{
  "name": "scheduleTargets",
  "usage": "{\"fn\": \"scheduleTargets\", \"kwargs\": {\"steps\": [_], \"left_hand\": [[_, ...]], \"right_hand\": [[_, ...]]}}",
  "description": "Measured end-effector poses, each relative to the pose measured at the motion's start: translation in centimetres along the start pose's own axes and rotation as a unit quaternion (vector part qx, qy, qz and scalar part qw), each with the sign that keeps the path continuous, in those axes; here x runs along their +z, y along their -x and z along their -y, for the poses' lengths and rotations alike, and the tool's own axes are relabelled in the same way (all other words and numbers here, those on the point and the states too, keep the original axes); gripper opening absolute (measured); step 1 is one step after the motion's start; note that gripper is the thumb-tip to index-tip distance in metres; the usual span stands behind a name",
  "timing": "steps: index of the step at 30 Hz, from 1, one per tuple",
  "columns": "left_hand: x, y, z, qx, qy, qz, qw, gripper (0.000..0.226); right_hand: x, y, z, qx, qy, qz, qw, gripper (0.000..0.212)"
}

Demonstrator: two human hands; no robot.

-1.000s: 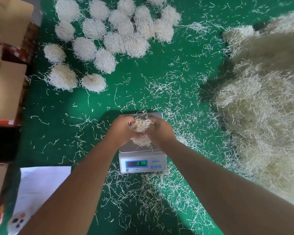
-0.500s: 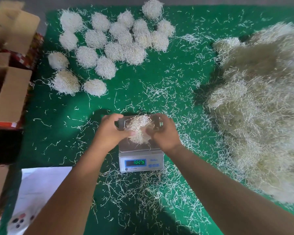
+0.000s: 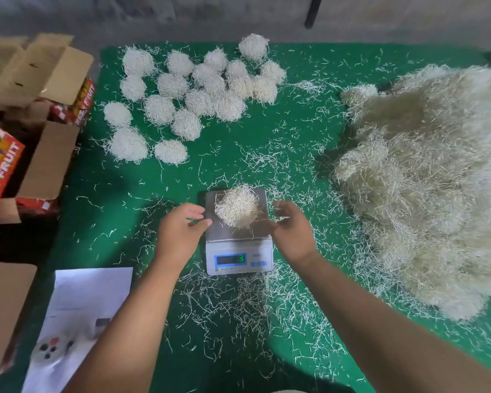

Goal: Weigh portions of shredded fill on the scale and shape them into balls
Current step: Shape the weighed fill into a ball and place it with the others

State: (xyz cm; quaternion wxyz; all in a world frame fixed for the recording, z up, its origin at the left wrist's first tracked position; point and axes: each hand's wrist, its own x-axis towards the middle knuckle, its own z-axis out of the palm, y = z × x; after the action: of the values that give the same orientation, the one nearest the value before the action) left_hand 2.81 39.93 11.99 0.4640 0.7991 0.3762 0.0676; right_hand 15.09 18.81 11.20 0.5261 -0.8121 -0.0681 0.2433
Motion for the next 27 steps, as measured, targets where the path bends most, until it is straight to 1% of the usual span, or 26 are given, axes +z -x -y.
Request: {"fn": "scheduleTargets", "kwargs": {"steps": [3,6,9,14,27], "left_hand": [[-0.5,1.7,0.7,-0.002,-0.005,-0.011,1.0,0.02],[-1.0,3.0,1.5,-0.001,-0.013,-0.017,1.0,0.019],[-1.3,3.8,2.0,0.0,-0.021,-0.017,1.0,0.018],[-1.5,4.9,1.7,-0.001,-0.02,-0.012,1.0,0.018],[-0.8,5.1,1.3,-0.007,-0.009,-0.007,1.0,0.018]], "right_hand": [[-0.6,1.8,-0.5,0.007,0.006,-0.009,1.0,0.034],[-1.1,3.3,-1.0,0.015,0.024,-0.013,1.0,0.037],[-1.5,4.2,-1.3,0.021,0.026,-0.018,0.999,0.032],[-1.5,5.1,-1.3,0.025,0.042,-0.016,0.999,0.03],[-1.8,5.7,-1.4,0.015,0.032,-0.02,0.999,0.025]]}}
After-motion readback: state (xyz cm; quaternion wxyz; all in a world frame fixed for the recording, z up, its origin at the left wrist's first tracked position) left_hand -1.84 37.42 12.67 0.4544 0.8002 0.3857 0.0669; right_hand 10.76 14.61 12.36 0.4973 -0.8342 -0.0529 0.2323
